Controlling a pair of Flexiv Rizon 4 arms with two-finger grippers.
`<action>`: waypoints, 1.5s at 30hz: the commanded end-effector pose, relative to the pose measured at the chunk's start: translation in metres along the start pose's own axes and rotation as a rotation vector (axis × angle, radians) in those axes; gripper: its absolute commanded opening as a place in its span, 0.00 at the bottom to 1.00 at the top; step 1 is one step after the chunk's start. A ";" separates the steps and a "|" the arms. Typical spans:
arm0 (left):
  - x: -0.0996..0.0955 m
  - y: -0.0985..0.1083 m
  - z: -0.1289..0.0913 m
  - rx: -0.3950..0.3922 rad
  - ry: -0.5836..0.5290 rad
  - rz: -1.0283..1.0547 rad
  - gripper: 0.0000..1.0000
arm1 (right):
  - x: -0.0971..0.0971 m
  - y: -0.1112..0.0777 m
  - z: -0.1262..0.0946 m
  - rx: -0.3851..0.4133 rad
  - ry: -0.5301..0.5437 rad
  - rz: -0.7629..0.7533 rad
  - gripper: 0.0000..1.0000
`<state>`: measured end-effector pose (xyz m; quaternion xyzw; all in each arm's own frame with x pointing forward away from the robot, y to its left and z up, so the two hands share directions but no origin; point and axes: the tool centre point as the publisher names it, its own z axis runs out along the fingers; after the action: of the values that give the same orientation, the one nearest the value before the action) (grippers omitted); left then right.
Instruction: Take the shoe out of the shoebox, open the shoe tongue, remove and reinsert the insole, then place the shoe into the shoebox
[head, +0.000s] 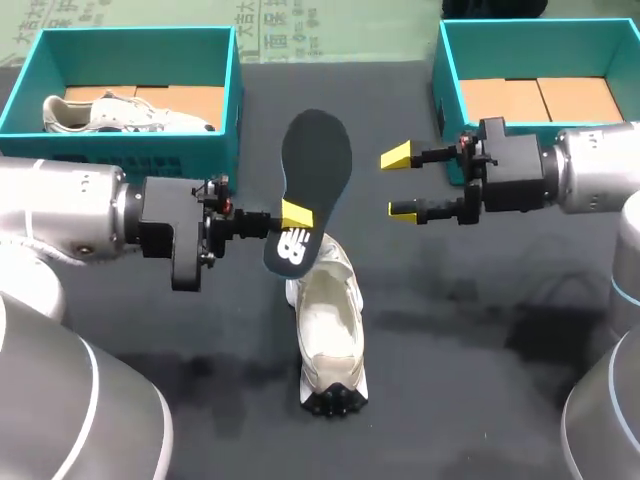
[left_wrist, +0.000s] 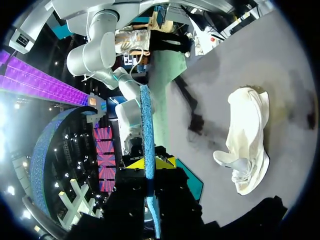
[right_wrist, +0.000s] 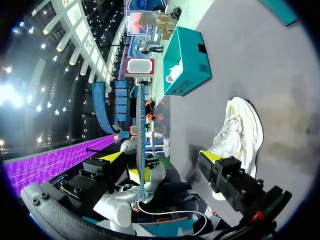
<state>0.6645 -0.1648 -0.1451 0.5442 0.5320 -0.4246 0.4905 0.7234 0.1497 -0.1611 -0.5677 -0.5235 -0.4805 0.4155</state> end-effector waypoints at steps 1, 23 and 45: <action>0.012 -0.001 0.013 -0.035 -0.049 0.021 0.00 | 0.002 0.002 0.023 0.016 -0.004 0.003 1.00; 0.036 0.014 0.034 -0.120 -0.096 -0.006 0.00 | -0.007 -0.003 0.061 0.033 0.053 0.008 0.93; 0.037 0.015 0.035 -0.120 -0.097 -0.010 0.00 | -0.007 -0.003 0.074 0.021 0.092 -0.005 0.36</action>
<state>0.6849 -0.1909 -0.1856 0.4900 0.5342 -0.4216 0.5447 0.7289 0.2147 -0.1805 -0.5381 -0.5126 -0.4993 0.4454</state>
